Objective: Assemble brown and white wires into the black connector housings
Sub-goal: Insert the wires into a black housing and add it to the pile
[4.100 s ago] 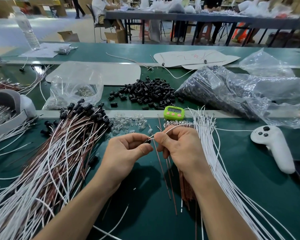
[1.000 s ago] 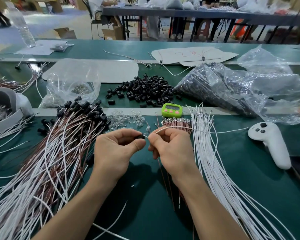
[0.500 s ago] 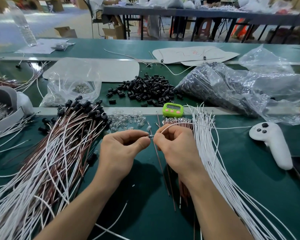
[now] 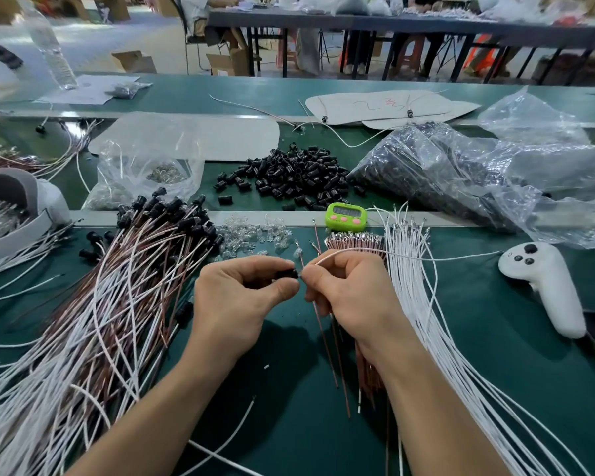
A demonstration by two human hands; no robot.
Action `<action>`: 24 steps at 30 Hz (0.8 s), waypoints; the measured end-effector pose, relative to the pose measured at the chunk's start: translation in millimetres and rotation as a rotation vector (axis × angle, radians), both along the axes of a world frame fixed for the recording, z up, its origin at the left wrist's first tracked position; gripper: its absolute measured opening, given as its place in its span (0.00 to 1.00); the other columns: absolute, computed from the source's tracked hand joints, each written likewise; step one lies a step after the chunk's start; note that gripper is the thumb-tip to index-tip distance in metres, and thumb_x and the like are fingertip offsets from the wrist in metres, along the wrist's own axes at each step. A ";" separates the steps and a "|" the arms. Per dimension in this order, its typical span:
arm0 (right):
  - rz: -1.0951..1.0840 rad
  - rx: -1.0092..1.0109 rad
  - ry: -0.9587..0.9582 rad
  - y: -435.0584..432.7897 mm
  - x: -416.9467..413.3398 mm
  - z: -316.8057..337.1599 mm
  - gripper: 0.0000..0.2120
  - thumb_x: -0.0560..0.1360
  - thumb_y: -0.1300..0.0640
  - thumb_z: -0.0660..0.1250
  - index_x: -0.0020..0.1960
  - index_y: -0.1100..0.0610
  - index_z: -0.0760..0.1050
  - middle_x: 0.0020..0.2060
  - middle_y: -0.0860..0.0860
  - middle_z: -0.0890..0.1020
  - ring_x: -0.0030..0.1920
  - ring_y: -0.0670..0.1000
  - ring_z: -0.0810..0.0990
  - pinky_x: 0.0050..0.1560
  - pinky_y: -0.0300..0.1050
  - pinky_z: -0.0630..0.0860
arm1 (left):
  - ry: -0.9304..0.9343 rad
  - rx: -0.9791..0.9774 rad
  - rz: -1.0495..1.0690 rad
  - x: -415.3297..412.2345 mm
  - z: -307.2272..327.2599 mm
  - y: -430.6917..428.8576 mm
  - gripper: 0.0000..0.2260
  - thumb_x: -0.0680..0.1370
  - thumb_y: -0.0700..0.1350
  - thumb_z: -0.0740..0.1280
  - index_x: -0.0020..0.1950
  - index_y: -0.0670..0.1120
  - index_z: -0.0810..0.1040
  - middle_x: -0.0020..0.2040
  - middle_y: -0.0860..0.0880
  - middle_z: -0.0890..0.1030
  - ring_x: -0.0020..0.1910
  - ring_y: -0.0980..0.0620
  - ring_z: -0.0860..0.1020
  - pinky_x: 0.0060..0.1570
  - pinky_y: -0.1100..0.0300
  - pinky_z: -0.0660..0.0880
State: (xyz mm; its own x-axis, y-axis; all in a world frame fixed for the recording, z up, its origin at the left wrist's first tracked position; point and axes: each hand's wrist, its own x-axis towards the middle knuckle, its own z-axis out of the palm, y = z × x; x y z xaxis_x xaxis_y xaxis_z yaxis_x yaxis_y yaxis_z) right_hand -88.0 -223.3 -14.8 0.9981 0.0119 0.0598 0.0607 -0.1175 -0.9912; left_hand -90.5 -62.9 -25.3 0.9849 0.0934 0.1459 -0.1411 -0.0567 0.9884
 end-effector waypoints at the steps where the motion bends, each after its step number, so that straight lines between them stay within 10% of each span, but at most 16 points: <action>1: -0.003 0.002 0.006 0.1 0.1 -0.5 0.14 0.77 0.62 0.72 0.35 0.50 0.84 0.28 0.53 0.83 0.24 0.50 0.74 0.27 0.39 0.70 | 0.001 0.019 0.007 0.1 -0.4 -0.2 0.13 0.64 0.40 0.83 0.44 0.55 0.89 0.40 0.50 0.88 0.40 0.45 0.86 0.44 0.56 0.84; 13: 0.047 -0.025 0.029 -2.2 2.4 -4.9 0.06 0.74 0.58 0.75 0.39 0.51 0.85 0.31 0.52 0.84 0.26 0.48 0.78 0.27 0.36 0.71 | 0.061 0.114 -0.059 1.9 -3.2 -2.3 0.10 0.72 0.36 0.78 0.45 0.51 0.88 0.41 0.53 0.88 0.42 0.54 0.87 0.45 0.66 0.81; 24: -0.001 -0.357 -0.127 26.6 -11.4 -8.8 0.02 0.74 0.55 0.75 0.43 0.52 0.86 0.29 0.43 0.82 0.28 0.39 0.75 0.30 0.32 0.70 | 0.240 -0.390 -0.039 2.9 -0.1 -8.3 0.05 0.77 0.33 0.70 0.48 0.41 0.81 0.44 0.42 0.88 0.40 0.51 0.85 0.41 0.63 0.81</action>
